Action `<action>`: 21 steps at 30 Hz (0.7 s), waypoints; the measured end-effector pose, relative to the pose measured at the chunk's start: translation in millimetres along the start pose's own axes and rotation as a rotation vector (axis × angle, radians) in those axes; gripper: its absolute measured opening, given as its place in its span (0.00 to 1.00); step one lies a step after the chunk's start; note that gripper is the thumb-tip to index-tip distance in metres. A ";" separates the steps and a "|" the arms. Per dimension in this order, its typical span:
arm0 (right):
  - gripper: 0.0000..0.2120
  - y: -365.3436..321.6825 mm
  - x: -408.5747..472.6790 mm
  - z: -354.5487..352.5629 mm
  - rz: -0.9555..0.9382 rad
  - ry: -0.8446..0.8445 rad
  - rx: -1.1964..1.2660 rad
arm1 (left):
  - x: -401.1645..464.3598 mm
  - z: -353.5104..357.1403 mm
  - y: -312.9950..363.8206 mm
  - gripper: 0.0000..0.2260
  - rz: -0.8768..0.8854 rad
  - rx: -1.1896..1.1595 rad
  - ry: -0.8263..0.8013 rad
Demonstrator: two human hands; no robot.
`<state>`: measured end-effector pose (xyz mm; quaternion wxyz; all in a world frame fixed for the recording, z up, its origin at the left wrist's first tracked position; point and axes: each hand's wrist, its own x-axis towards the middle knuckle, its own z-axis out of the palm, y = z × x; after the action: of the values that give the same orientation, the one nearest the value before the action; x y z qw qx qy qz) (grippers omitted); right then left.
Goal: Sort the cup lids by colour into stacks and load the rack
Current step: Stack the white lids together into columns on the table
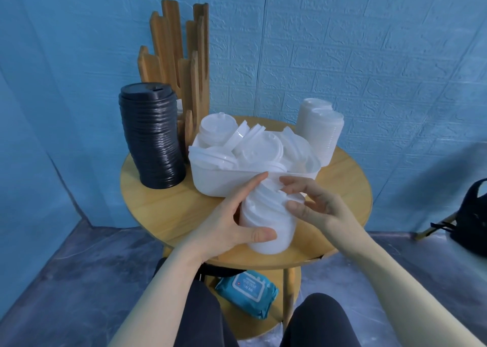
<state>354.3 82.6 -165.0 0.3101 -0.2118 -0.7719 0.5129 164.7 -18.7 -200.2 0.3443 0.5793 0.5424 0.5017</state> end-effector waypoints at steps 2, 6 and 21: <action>0.09 -3.8 0.4 4.5 -0.002 0.070 -0.050 | 0.4 -0.3 -1.0 0.42 -0.013 -0.020 -0.014; 0.15 -12.5 -2.4 17.9 -0.033 0.149 -0.207 | 0.2 -0.8 -2.2 0.45 -0.027 -0.024 -0.026; 0.08 -19.9 -0.2 4.9 0.013 -0.133 -0.264 | 0.7 1.4 -4.7 0.44 -0.024 -0.018 0.013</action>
<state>350.8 71.6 -148.0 0.2244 -0.2211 -0.8501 0.4220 164.7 -17.0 -204.8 0.3518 0.5663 0.5471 0.5062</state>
